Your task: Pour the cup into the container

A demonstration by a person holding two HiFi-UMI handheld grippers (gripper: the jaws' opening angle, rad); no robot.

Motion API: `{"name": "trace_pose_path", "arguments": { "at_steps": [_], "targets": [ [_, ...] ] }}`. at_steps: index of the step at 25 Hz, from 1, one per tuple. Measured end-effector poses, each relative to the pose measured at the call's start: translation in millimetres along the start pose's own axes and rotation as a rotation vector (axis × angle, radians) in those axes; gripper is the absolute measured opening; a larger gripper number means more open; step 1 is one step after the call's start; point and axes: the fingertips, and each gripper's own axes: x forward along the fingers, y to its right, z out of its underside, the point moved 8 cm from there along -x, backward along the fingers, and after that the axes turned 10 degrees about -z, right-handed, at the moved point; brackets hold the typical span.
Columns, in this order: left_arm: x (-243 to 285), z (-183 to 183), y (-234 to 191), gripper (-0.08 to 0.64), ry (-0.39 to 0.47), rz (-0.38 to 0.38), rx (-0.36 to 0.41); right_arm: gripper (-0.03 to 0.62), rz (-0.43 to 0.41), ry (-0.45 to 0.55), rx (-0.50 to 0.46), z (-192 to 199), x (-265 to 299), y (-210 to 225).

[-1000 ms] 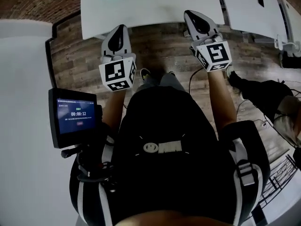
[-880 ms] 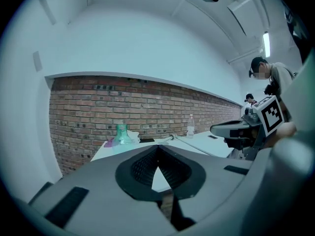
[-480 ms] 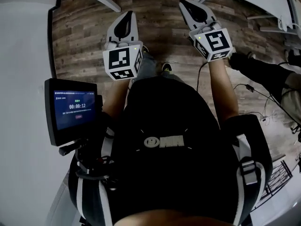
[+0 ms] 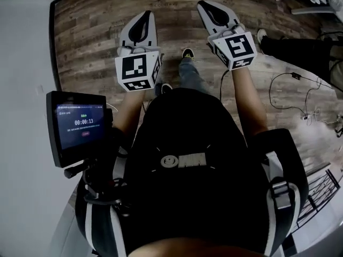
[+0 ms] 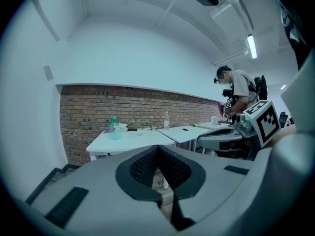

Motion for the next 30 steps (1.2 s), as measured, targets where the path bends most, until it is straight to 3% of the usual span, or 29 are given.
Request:
{"name": "trace_pose_path", "arguments": {
  "at_steps": [4, 8, 12, 16, 22, 30],
  "targets": [
    [13.5, 2.8, -16.9, -0.002, -0.01, -0.057, 0.013, 0.006, -0.037, 0.0, 0.011, 6.2, 29.0, 0.8],
    [-13.8, 20.1, -7.0, -0.002, -0.072, -0.07, 0.007, 0.006, -0.054, -0.021, 0.079, 27.0, 5.9, -28.2],
    [-35.8, 24.6, 2.1, -0.002, -0.076, -0.083, -0.01, 0.006, -0.024, -0.011, 0.114, 30.4, -18.3, -41.2],
    [-36.0, 31.8, 5.8, -0.002, -0.088, -0.067, -0.002, 0.006, 0.027, -0.01, 0.196, 52.3, -21.0, -39.6],
    [-40.4, 43.5, 12.1, -0.002, -0.13, -0.045, -0.017, 0.006, 0.054, -0.012, 0.199, 55.2, -23.2, -42.5],
    [-38.9, 37.0, 19.2, -0.002, -0.118, -0.024, -0.011, 0.006, 0.075, -0.012, 0.217, 56.0, -27.0, -40.8]
  ]
}}
